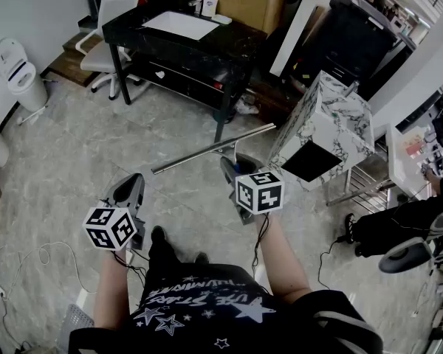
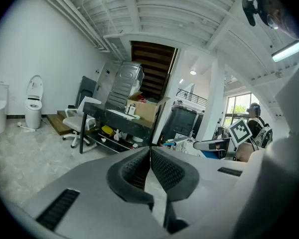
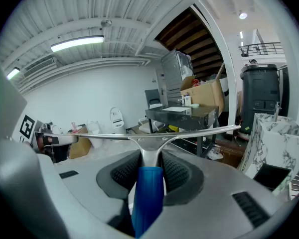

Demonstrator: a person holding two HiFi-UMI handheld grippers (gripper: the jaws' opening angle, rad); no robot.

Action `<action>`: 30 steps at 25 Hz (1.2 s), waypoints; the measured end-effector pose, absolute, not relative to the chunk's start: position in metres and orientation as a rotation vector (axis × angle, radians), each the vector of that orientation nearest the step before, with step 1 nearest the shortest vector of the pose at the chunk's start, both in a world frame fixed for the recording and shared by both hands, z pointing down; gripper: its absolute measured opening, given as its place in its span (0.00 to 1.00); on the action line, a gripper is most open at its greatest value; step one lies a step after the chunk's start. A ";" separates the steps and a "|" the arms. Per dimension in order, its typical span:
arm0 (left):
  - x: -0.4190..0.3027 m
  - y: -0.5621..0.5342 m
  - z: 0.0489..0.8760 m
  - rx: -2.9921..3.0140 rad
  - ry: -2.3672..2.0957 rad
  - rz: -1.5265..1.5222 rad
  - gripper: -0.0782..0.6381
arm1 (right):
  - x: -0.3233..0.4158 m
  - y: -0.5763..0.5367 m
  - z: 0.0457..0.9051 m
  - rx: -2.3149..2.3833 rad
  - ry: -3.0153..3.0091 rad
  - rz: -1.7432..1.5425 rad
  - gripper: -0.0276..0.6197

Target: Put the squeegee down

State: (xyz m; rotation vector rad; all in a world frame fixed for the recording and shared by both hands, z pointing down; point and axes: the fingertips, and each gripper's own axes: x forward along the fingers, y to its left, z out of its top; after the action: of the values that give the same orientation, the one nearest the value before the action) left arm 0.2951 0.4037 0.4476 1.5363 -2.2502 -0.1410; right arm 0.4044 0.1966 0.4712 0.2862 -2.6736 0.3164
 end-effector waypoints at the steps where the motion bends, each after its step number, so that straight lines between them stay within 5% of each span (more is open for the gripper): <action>1: 0.296 0.404 0.448 1.535 -2.248 -0.139 0.14 | 0.405 0.197 0.472 0.286 -2.671 0.318 0.26; 16: 0.254 0.410 0.467 1.497 -2.198 -0.169 0.14 | 0.365 0.199 0.490 0.300 -2.612 0.337 0.26; 30: 0.062 0.382 0.435 1.666 -2.160 -0.167 0.14 | 0.207 0.169 0.451 0.541 -2.663 0.363 0.26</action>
State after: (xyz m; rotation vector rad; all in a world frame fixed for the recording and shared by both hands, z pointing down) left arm 0.0620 0.3818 0.4348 1.6659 -2.1604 -0.1666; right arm 0.2069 0.1691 0.4511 0.5412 -2.6633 0.3632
